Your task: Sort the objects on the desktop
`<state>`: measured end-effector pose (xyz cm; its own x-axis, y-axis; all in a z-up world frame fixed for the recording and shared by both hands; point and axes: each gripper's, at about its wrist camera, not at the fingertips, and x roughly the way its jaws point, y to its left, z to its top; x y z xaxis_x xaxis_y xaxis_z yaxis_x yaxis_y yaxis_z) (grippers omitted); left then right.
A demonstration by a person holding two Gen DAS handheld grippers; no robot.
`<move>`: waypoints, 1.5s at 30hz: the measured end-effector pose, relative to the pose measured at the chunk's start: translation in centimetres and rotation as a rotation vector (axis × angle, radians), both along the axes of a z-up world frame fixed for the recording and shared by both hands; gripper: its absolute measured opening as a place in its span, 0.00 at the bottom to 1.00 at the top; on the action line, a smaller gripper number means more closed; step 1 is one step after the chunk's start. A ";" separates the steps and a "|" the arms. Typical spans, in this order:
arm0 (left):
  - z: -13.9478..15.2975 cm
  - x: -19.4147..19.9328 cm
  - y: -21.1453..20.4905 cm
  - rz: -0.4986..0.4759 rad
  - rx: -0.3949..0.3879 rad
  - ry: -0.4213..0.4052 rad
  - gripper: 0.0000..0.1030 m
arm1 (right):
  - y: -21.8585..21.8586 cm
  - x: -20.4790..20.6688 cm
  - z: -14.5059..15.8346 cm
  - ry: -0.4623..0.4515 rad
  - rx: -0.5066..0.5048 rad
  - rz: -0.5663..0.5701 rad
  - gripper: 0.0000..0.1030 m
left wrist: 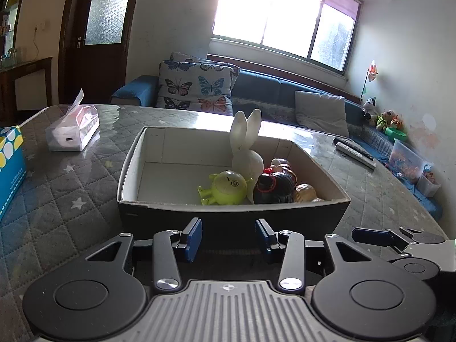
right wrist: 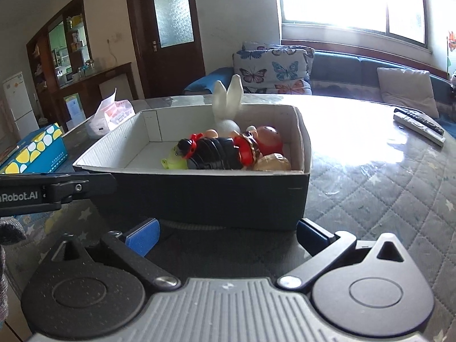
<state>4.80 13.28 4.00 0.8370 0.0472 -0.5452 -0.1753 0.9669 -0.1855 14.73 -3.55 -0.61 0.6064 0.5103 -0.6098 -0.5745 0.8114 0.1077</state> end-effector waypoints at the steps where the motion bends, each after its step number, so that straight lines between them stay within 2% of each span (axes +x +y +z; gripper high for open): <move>1: 0.0 -0.1 -0.1 0.003 0.004 0.004 0.43 | 0.0 -0.1 -0.1 0.003 -0.001 -0.003 1.00; 17: -0.8 -0.9 -1.1 0.080 0.063 0.045 0.43 | -0.6 -1.0 -0.1 0.002 0.010 -0.040 1.00; 45: -2.2 -0.7 -1.6 0.088 0.106 0.097 0.43 | -0.1 -1.2 -1.1 0.020 -0.011 -0.068 1.00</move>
<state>4.05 11.65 1.79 0.7705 0.1801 -0.6115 -0.2727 0.9602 -0.0609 13.56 -3.65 -1.68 0.6269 0.4616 -0.6276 -0.5158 0.8497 0.1098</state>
